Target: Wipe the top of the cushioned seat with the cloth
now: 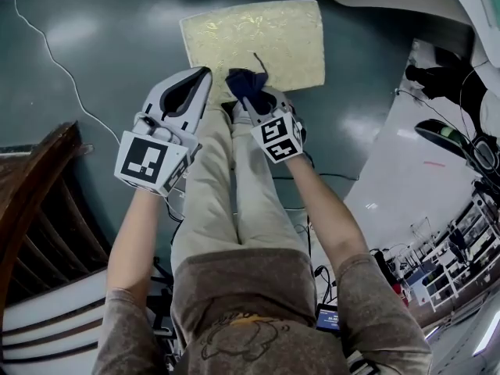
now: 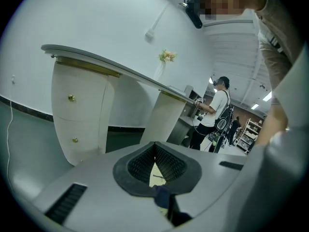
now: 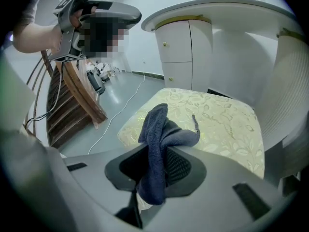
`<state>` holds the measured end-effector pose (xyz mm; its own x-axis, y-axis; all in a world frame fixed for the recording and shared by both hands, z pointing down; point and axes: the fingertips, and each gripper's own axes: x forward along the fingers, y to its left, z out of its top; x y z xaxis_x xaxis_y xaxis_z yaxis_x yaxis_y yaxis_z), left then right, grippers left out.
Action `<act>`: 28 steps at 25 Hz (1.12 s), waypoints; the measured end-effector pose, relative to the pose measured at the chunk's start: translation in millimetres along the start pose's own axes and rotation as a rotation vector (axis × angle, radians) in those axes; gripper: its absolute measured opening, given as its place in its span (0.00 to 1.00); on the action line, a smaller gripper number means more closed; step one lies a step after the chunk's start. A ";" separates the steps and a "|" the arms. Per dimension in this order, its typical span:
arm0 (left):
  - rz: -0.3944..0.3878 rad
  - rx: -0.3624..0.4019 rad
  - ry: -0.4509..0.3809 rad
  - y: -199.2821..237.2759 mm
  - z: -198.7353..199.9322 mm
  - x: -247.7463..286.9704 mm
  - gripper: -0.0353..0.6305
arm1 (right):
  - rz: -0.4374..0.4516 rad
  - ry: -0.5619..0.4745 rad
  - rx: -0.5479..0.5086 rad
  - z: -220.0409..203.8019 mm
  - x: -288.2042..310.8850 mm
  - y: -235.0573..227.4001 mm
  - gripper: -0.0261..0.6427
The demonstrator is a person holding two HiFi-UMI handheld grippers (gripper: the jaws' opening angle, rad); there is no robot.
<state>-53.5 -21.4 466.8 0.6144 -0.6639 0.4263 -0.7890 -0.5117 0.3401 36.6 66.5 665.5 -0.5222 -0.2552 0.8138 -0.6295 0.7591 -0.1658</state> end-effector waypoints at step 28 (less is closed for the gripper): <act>-0.094 0.046 0.042 -34.5 -0.6 33.4 0.08 | -0.232 0.023 0.116 -66.2 -68.2 -132.0 0.19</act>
<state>-5.8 -25.6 469.8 0.6845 -0.5891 0.4294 -0.7270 -0.5955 0.3418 193.4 23.3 668.7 -0.3440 -0.3995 0.8498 -0.7934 0.6077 -0.0356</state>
